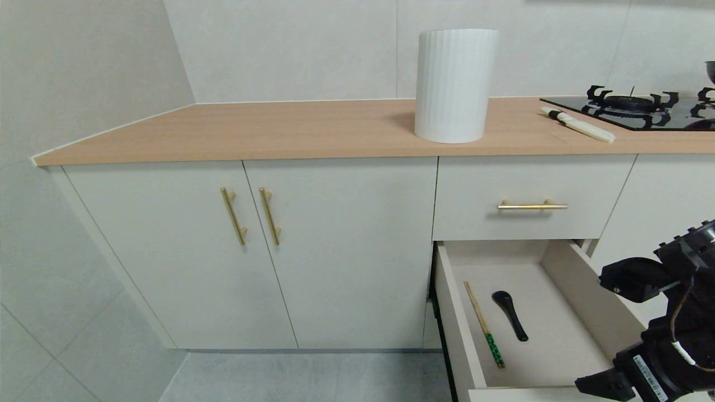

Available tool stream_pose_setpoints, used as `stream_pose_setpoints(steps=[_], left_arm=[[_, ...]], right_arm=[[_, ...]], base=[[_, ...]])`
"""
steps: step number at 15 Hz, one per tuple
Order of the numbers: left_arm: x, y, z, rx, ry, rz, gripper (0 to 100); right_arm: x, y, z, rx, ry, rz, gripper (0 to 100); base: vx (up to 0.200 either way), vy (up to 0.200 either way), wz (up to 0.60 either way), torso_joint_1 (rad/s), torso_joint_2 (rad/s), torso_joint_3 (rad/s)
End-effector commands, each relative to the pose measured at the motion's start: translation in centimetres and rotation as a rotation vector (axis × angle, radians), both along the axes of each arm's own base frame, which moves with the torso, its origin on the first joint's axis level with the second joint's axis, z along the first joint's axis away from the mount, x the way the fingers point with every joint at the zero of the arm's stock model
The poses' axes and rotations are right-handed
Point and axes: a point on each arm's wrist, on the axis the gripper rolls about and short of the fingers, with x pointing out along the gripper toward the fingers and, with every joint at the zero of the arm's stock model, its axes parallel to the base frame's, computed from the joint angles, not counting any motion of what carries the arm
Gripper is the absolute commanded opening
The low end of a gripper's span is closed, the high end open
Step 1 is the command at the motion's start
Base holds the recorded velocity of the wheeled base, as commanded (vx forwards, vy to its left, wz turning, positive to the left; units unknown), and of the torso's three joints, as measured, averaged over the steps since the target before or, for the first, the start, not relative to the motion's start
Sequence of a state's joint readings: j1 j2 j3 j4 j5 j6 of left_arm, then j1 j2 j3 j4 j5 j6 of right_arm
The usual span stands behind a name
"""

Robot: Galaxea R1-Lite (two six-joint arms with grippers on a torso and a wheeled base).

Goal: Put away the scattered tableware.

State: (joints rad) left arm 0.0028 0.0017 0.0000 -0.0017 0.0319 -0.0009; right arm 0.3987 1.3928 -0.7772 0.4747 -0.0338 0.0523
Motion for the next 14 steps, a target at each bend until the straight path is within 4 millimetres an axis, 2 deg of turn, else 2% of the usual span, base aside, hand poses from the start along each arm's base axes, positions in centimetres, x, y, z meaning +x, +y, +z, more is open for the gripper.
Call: stream_pose_setpoints(steps=[1, 5, 9, 14], left_arm=[[0.0, 0.0, 0.0, -0.001, 0.000, 0.001, 100], [0.0, 0.0, 0.0, -0.001, 0.000, -0.001, 100], [0.0, 0.0, 0.0, -0.001, 0.000, 0.001, 100], [0.0, 0.0, 0.0, -0.001, 0.000, 0.001, 100]], right_arm=[[0.4, 0.4, -1.4, -0.057, 0.089, 0.045, 100], [-0.2, 1.6, -3.3, -0.143, 0.251, 0.142, 100], [0.8, 2.3, -6.1, -0.216, 0.384, 0.168, 100], [1.7, 2.7, -6.6, -0.219, 0.395, 0.106, 100]], base=[[0.000, 0.000, 0.00, 0.000, 0.00, 0.000], [0.000, 0.000, 0.00, 0.000, 0.00, 0.000], [0.000, 0.000, 0.00, 0.000, 0.00, 0.000], [0.000, 0.000, 0.00, 0.000, 0.00, 0.000]])
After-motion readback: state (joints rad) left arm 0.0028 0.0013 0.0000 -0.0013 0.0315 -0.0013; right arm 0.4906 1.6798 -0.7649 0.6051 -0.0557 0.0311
